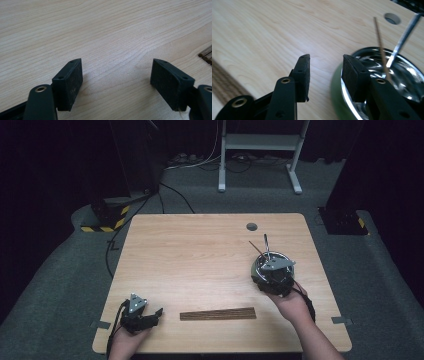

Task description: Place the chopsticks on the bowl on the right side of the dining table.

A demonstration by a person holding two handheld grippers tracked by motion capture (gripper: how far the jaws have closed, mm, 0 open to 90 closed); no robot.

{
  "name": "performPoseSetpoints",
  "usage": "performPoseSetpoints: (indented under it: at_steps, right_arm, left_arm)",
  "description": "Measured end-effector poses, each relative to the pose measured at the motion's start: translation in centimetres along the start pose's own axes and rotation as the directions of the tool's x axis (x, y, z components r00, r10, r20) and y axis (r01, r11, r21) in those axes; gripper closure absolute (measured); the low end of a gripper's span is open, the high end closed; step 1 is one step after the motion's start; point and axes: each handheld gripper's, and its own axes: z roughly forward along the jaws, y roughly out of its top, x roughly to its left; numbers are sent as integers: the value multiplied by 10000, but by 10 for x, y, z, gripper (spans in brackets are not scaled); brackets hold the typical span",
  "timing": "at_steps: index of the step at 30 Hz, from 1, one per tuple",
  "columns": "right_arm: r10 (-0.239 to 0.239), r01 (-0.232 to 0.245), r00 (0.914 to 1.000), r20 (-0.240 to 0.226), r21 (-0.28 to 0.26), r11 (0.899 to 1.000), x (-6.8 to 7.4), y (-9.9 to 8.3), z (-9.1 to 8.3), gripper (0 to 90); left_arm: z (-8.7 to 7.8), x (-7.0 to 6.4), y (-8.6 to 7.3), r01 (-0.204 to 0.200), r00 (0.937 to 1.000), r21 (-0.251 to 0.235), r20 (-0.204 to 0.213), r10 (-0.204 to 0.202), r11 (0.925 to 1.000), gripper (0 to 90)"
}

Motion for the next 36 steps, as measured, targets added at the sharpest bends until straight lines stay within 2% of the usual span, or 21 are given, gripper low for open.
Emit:
performPoseSetpoints:
  at_steps: [1, 5, 9, 11, 12, 14, 22, 26, 27, 28, 36]
  right_arm:
    - [-49, 49, 9998, -175, -37, 10000, 9, -1, 1, 585]
    - [-179, 172, 9986, -507, -151, 9997, 29, -8, 4, 587]
    - [-594, 599, 9958, -690, 48, 9982, 51, -17, 11, 584]
    - [-762, 770, 9946, -702, 87, 9970, 56, -19, 14, 584]
    - [-810, 835, 9931, -846, 264, 9962, 65, -23, 20, 585]
    - [-849, 886, 9919, -949, 356, 9954, 72, -25, 25, 585]
    - [-708, 801, 9875, -1406, 620, 9949, 92, -26, 39, 589]
    - [-831, 921, 9890, -1221, 705, 9933, 100, -29, 45, 597]
    - [-831, 921, 9890, -1221, 705, 9933, 100, -29, 45, 597]
    - [-856, 948, 9893, -1182, 748, 9927, 101, -30, 48, 596]
    - [-713, 835, 9891, -1286, 917, 9923, 100, -32, 52, 598]
  left_arm:
    - [0, 0, 0, -1, 10000, -4, 2, 1, 10000, 257]
    - [0, -1, 0, 182, 9998, -103, 18, -182, 9998, 257]
    - [0, -1, 0, 147, 9999, -93, 42, -147, 9998, 257]
    - [0, -1, 0, 189, 9998, -127, 56, -188, 9997, 257]
    - [0, -1, 0, 177, 9998, -113, 48, -176, 9998, 257]
    - [0, -1, 0, 172, 9998, -108, 50, -172, 9998, 257]
    - [0, -1, 0, 101, 9999, -47, 84, -101, 9999, 255]
    - [0, -1, 0, 114, 9999, -60, 120, -114, 9999, 255]
    - [0, -1, 0, 114, 9999, -60, 120, -114, 9999, 255]
    - [1, -2, 0, 291, 9995, -158, 131, -289, 9995, 255]
    - [2, -2, 0, 280, 9995, -150, 164, -277, 9995, 254]
